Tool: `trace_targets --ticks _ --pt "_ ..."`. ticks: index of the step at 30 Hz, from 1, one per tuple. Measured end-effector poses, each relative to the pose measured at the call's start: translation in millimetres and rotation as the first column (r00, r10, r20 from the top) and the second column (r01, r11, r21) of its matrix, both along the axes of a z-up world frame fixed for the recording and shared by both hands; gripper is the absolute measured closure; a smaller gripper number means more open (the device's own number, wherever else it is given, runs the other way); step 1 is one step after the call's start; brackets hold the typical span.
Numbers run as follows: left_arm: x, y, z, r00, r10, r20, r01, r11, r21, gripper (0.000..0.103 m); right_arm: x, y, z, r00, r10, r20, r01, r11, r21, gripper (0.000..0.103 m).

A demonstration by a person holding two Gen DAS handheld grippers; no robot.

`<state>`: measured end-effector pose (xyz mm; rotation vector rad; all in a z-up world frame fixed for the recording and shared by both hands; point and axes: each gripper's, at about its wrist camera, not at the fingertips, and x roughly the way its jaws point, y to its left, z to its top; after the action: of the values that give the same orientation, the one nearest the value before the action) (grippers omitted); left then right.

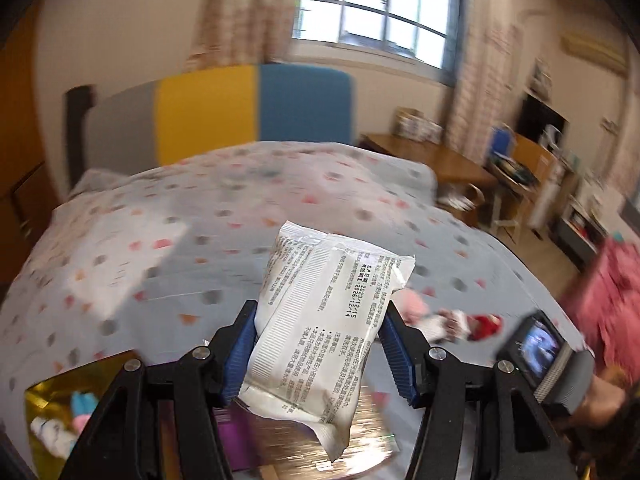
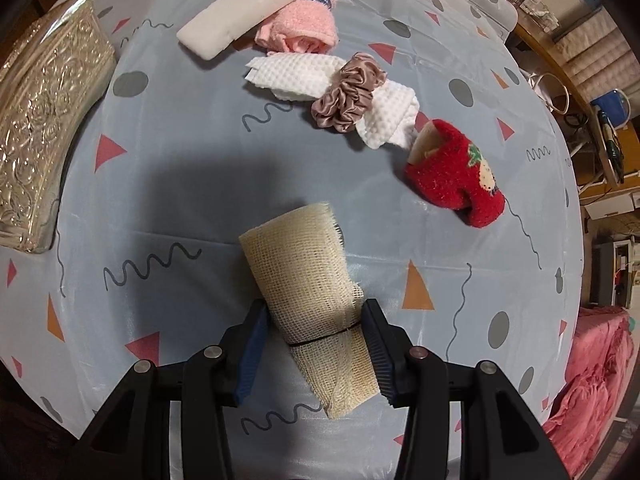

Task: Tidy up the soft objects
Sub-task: 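Release the white packet into the tray with the left tool while the right tool holds the loofah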

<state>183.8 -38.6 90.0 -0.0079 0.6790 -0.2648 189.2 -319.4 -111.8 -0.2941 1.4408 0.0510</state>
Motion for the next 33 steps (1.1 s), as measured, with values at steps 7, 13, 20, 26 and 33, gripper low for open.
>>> trace_targets --ticks 7,13,20,26,33 --pt "-29.1 113.9 -10.8 0.980 0.199 0.008 -0.199 0.980 -0.031 0.043 3.0 10.9 -4.8 1.000 -0.010 -0.011 0.010 1.000 -0.017 0.054" --pt "-79.0 199.6 -43.2 0.937 0.348 -0.045 -0.349 0.936 -0.042 0.043 4.5 19.1 -7.2 1.000 -0.007 -0.013 0.006 1.000 -0.028 0.054" --pt "-135.0 271.8 -96.0 0.861 0.485 -0.156 -0.496 0.867 -0.039 0.043 1.8 24.0 -10.9 1.000 -0.012 -0.013 0.011 0.998 -0.060 0.054" --pt "-157.8 297.8 -138.1 0.803 0.539 -0.254 -0.567 0.822 -0.050 0.043 1.2 29.3 -12.3 1.000 -0.020 -0.012 0.019 0.997 -0.075 0.054" --pt "-145.8 296.5 -158.5 0.766 0.548 -0.336 -0.603 0.794 -0.081 0.041 0.2 41.9 -16.2 1.000 -0.021 -0.009 0.020 0.993 -0.114 0.057"
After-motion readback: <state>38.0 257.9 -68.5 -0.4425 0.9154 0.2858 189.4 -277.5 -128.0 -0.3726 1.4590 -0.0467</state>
